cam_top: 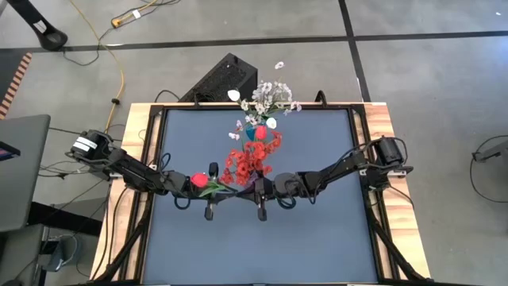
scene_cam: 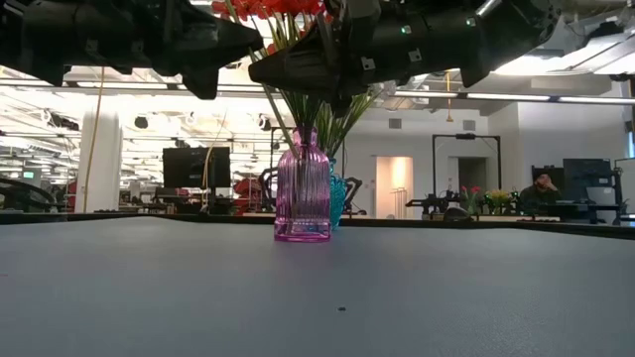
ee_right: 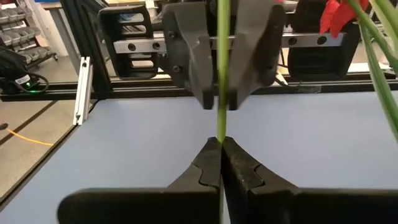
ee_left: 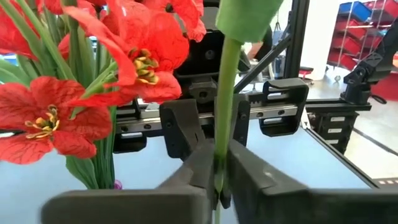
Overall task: Sort flowers into vase by color
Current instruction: Put the red tulip into the purple vase
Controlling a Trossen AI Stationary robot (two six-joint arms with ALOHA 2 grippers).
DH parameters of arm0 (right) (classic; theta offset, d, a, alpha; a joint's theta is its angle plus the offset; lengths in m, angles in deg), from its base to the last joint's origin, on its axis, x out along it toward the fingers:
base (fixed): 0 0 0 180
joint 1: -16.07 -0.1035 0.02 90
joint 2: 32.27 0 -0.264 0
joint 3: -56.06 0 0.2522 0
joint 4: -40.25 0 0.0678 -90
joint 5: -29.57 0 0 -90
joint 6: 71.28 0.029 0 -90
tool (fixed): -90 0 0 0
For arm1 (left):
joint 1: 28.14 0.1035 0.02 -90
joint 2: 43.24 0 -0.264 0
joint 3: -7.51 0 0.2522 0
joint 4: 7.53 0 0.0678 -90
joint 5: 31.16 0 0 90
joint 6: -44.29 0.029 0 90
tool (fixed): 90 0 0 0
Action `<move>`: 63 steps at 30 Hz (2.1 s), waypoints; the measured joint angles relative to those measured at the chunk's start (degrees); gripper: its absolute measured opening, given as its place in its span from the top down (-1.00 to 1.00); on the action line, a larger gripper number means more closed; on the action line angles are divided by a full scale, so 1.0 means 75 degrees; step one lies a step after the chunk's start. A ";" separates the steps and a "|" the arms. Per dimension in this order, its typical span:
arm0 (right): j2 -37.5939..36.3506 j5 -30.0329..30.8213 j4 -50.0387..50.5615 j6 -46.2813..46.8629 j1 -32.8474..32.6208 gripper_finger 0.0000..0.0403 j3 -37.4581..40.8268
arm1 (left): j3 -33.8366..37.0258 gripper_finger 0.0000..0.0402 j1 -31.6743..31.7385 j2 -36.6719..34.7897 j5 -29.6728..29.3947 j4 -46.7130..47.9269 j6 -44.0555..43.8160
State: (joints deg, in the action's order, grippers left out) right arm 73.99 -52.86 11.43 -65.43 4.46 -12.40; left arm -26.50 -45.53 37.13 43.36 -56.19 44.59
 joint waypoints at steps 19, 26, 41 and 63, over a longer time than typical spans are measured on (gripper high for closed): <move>-0.1561 -0.1151 0.2811 0.0317 -0.0065 -0.08 0.0000 | -0.0003 1.00 0.0030 -0.2580 0.0681 0.3504 0.0656; -0.2276 -0.1938 0.4783 0.0562 -0.0443 -0.14 0.0000 | -0.0003 1.00 0.0732 -0.4525 -0.0244 0.5198 0.1605; -0.2940 -0.0883 0.6250 0.0757 -0.1011 0.04 0.0051 | -0.0477 1.00 0.3881 -0.4065 0.3317 0.4668 0.0473; -0.3488 -0.0163 0.5740 0.0194 -0.0884 0.19 0.0982 | -0.0953 1.00 0.3990 -0.2565 0.4802 0.3671 -0.0337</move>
State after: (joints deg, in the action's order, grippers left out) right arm 47.82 -54.08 54.48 -63.97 -2.16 -5.03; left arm -33.64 -15.61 17.90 79.37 -28.66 42.06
